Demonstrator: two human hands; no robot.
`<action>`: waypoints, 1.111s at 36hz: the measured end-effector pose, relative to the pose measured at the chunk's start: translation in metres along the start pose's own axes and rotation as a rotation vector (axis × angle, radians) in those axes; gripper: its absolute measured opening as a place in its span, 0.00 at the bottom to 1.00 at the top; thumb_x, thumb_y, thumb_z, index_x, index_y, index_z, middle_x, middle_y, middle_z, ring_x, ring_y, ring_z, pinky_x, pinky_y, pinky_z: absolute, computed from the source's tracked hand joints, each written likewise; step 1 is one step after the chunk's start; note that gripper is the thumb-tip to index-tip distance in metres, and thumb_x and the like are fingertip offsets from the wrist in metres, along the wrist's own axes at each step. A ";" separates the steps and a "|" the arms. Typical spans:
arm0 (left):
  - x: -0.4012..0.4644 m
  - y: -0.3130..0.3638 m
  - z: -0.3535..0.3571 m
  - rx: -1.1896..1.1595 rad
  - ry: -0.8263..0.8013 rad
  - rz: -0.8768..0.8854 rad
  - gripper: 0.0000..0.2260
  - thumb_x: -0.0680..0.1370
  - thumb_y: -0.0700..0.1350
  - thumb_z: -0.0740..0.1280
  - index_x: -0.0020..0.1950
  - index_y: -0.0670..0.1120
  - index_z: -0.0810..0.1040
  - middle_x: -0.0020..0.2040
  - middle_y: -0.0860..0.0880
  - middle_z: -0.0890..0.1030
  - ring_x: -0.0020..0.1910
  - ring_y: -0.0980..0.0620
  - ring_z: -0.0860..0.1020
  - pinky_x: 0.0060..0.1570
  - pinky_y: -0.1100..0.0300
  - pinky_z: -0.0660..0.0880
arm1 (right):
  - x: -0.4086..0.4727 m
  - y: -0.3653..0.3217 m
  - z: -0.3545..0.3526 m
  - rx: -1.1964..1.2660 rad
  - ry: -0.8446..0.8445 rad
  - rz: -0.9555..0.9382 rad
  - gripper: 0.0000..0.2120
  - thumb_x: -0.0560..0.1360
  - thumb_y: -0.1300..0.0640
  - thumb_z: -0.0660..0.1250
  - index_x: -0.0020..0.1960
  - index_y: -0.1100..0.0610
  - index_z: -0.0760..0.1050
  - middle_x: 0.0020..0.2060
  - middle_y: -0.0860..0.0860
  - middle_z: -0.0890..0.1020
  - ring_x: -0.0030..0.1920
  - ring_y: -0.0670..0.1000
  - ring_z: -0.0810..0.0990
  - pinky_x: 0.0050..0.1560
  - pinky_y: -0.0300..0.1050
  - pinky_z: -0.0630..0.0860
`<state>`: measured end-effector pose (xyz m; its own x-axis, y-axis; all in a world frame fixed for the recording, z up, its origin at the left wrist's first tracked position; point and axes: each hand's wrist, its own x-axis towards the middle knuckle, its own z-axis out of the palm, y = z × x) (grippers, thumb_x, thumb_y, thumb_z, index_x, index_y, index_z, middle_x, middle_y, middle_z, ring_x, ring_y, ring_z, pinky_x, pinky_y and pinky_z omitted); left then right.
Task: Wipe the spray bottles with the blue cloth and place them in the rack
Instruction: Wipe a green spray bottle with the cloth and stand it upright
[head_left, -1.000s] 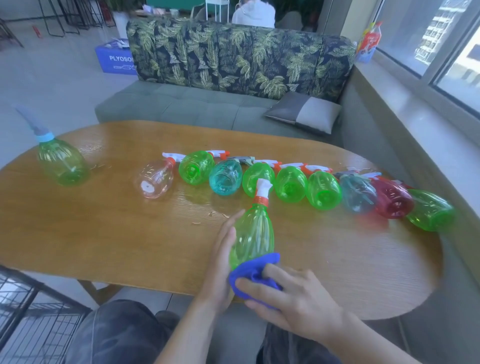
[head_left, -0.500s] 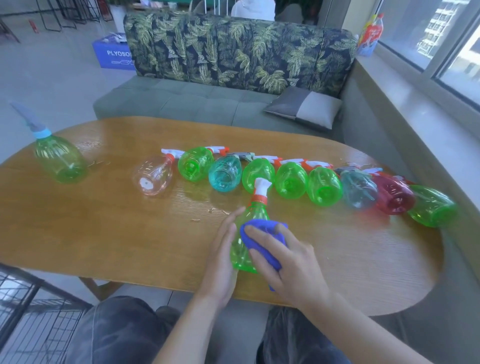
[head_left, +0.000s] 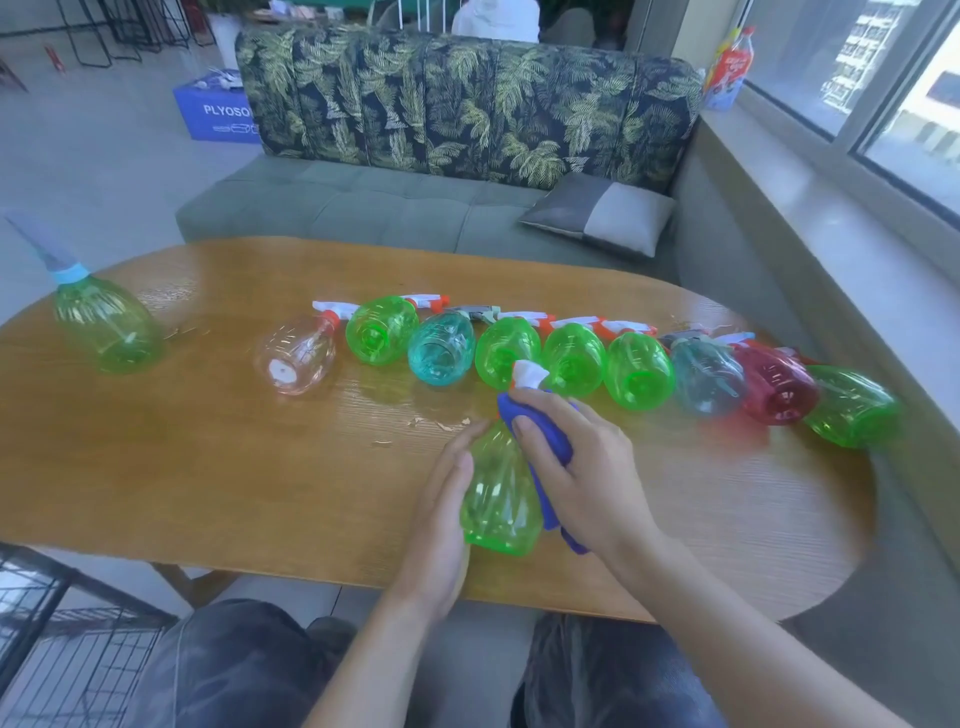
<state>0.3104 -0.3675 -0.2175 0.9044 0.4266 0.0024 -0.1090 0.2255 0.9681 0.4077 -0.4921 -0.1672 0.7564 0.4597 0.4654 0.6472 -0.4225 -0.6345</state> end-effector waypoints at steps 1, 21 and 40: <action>0.000 0.001 0.000 -0.006 0.007 -0.004 0.20 0.86 0.57 0.59 0.77 0.57 0.77 0.79 0.54 0.75 0.82 0.50 0.68 0.83 0.36 0.59 | -0.001 -0.002 0.003 0.010 -0.002 0.000 0.16 0.82 0.39 0.59 0.65 0.39 0.78 0.42 0.43 0.78 0.40 0.46 0.78 0.45 0.49 0.77; -0.009 0.010 0.000 -0.095 0.017 0.003 0.29 0.80 0.72 0.65 0.77 0.60 0.76 0.79 0.49 0.74 0.81 0.38 0.69 0.79 0.28 0.63 | -0.069 0.003 -0.004 -0.092 -0.093 -0.560 0.13 0.83 0.47 0.66 0.67 0.46 0.77 0.42 0.48 0.74 0.37 0.47 0.69 0.32 0.39 0.72; -0.006 0.006 0.002 -0.084 -0.045 0.040 0.33 0.73 0.63 0.78 0.77 0.63 0.75 0.81 0.56 0.72 0.82 0.49 0.67 0.81 0.34 0.63 | -0.055 -0.005 0.000 0.556 0.143 0.434 0.12 0.84 0.58 0.65 0.64 0.48 0.82 0.58 0.43 0.85 0.62 0.48 0.82 0.64 0.51 0.77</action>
<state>0.3056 -0.3707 -0.2113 0.9159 0.3979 0.0539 -0.1780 0.2821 0.9427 0.3627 -0.5152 -0.1893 0.9640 0.2178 0.1523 0.1702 -0.0658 -0.9832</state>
